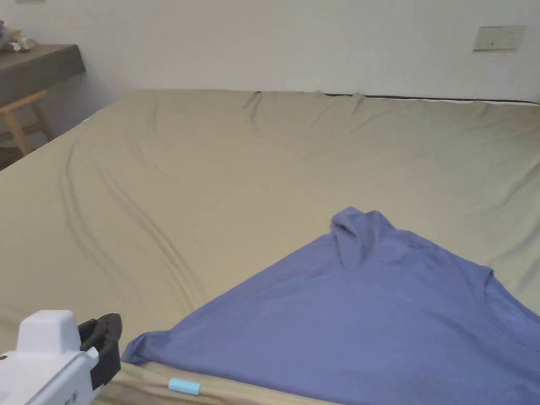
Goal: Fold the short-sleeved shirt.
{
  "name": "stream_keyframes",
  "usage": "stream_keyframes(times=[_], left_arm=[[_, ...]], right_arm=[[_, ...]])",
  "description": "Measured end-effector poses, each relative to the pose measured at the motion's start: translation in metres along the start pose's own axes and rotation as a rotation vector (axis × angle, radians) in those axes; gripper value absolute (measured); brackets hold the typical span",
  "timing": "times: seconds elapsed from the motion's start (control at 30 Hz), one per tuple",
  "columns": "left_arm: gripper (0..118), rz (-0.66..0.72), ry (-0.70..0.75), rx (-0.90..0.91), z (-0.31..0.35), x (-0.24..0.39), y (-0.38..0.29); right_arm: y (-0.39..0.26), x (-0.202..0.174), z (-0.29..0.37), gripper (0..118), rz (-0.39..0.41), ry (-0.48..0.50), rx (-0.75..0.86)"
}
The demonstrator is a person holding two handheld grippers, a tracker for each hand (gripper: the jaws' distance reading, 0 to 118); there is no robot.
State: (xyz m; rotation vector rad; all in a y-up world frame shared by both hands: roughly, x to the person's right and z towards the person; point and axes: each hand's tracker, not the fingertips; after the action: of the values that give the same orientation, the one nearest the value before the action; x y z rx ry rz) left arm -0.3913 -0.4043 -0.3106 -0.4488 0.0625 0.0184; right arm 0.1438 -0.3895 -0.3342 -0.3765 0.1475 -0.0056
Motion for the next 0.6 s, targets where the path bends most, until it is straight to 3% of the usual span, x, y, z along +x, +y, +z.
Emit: stream_keyframes(times=[0.03, 0.1, 0.2, 0.23, 0.27, 0.3, 0.33, 0.4, 0.43, 0.47, 0.5, 0.6], left_arm=[[0, -0.001, 0.012, -0.002, -0.002, -0.001, -0.002], [0, -0.021, 0.015, -0.03, -0.013, -0.003, -0.008], [2, 0.056, -0.024, -0.076, -0.043, -0.018, -0.015], [19, 0.055, -0.016, -0.098, -0.056, -0.022, -0.016], [58, 0.048, -0.011, -0.153, -0.073, -0.025, -0.017], [86, 0.044, -0.009, -0.198, -0.09, -0.027, -0.018], [98, 0.037, -0.026, -0.224, -0.103, -0.026, -0.018], [80, 0.023, -0.03, -0.269, -0.129, -0.027, -0.025], [62, 0.008, -0.032, -0.3, -0.138, -0.027, -0.029], [28, 0.006, -0.024, -0.333, -0.145, -0.025, -0.033], [3, 0.001, -0.013, -0.365, -0.15, -0.024, -0.039], [0, -0.07, -0.062, -0.34, -0.137, -0.01, -0.049]], right_arm=[[-0.002, -0.009, -0.006, 0, -0.042, 0.09, -0.085], [-0.001, -0.033, -0.013, 0, 0.039, 0.128, -0.088], [0.0, -0.063, -0.021, 0, 0.134, 0.18, -0.106], [-0.004, -0.064, -0.022, 0, 0.121, 0.195, -0.11], [-0.005, -0.068, -0.024, 0, 0.115, 0.221, -0.127], [-0.005, -0.071, -0.026, 0, 0.118, 0.23, -0.138], [-0.005, -0.074, -0.027, 0, 0.125, 0.233, -0.143], [-0.008, -0.073, -0.028, 0, 0.132, 0.242, -0.151], [-0.008, -0.073, -0.028, 0, 0.137, 0.244, -0.156], [-0.007, -0.073, -0.028, 0, 0.141, 0.245, -0.164], [-0.01, -0.07, -0.029, 0, 0.141, 0.243, -0.172], [-0.011, -0.063, -0.032, 0, 0.158, 0.233, -0.204]])
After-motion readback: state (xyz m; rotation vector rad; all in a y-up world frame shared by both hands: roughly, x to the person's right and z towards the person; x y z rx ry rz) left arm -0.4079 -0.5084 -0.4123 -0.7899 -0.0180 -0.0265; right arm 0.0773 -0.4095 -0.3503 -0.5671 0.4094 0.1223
